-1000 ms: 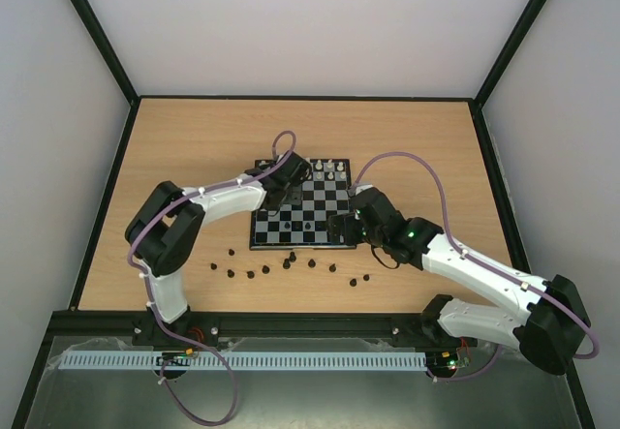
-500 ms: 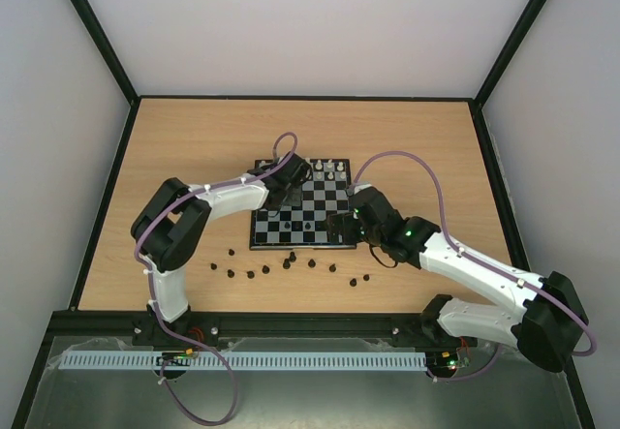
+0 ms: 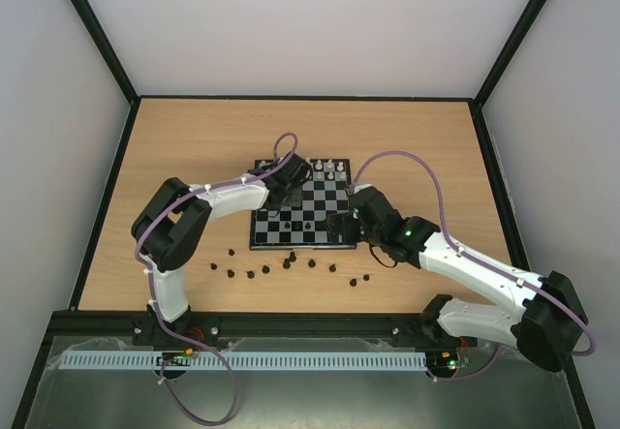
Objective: Set up the chess pieces on the board
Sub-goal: Pick up the chess piece from the chessboard, then place the chess piece on the chessboard.
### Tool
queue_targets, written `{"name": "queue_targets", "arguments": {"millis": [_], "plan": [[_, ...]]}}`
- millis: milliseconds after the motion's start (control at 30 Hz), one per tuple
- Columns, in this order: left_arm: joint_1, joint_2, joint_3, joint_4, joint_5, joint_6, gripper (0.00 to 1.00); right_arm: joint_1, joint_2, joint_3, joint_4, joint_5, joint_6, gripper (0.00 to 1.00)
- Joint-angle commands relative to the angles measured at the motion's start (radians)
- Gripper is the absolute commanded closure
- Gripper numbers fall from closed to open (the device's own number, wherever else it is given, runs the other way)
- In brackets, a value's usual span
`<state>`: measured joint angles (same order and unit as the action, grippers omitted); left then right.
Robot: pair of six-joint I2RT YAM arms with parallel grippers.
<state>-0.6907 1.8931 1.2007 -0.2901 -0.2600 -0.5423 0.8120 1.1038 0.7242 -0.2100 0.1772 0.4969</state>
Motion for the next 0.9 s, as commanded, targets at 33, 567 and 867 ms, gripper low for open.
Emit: {"name": "queue_targets", "arguments": {"millis": [33,567,867], "plan": [[0.002,-0.083,-0.022,-0.041,0.017,-0.004,0.97,-0.003,0.013,-0.017,0.008,0.006,-0.011,0.01],[-0.045,-0.333,-0.243,-0.082,0.031,-0.052,0.93,-0.004,0.005,-0.032,0.014,0.016,-0.003,0.01],[-0.063,-0.346,-0.310,-0.055,0.049,-0.070,0.91,-0.004,0.023,-0.031,0.018,0.019,-0.003,0.01]]}}
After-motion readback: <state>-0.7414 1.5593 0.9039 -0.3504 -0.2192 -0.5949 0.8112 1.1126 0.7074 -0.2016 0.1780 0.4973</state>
